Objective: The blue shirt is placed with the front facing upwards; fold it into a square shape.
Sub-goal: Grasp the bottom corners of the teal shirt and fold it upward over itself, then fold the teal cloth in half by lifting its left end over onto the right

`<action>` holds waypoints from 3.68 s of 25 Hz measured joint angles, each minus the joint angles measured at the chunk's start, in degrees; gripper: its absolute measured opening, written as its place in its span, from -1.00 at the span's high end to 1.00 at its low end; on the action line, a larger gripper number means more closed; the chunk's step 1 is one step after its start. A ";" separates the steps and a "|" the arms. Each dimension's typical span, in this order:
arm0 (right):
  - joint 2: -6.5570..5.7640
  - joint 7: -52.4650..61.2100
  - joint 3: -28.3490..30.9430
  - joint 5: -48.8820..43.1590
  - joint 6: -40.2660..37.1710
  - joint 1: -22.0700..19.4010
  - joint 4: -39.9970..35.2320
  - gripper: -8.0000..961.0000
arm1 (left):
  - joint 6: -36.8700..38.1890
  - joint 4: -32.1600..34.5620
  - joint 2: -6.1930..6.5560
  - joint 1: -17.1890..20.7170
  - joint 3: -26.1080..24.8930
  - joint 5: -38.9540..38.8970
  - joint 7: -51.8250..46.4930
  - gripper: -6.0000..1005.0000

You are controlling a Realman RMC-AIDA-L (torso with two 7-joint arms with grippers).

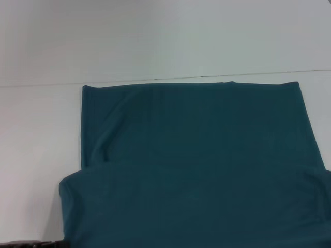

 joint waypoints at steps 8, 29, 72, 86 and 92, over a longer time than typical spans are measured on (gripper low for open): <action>0.12 0.17 0.51 0.10 -1.46 -0.01 0.07 0.61 | 1.15 0.16 0.04 0.06 -1.34 0.00 0.34 0.98; -6.25 8.93 9.47 5.81 7.59 19.73 10.42 0.56 | -14.39 -13.33 6.59 -20.09 -3.03 -0.56 -1.84 0.97; -6.86 -3.31 4.87 10.78 59.08 35.63 32.60 0.47 | -72.07 -35.35 0.24 -41.30 -2.06 -11.78 31.78 0.94; -3.94 -15.10 4.61 21.31 47.80 30.48 25.79 -0.33 | -61.39 -28.27 2.26 -33.72 4.36 -11.21 16.04 0.17; -1.19 -18.85 4.28 26.66 39.15 25.36 21.07 -0.55 | -53.43 -21.17 4.30 -29.43 13.75 -0.79 -8.63 -0.37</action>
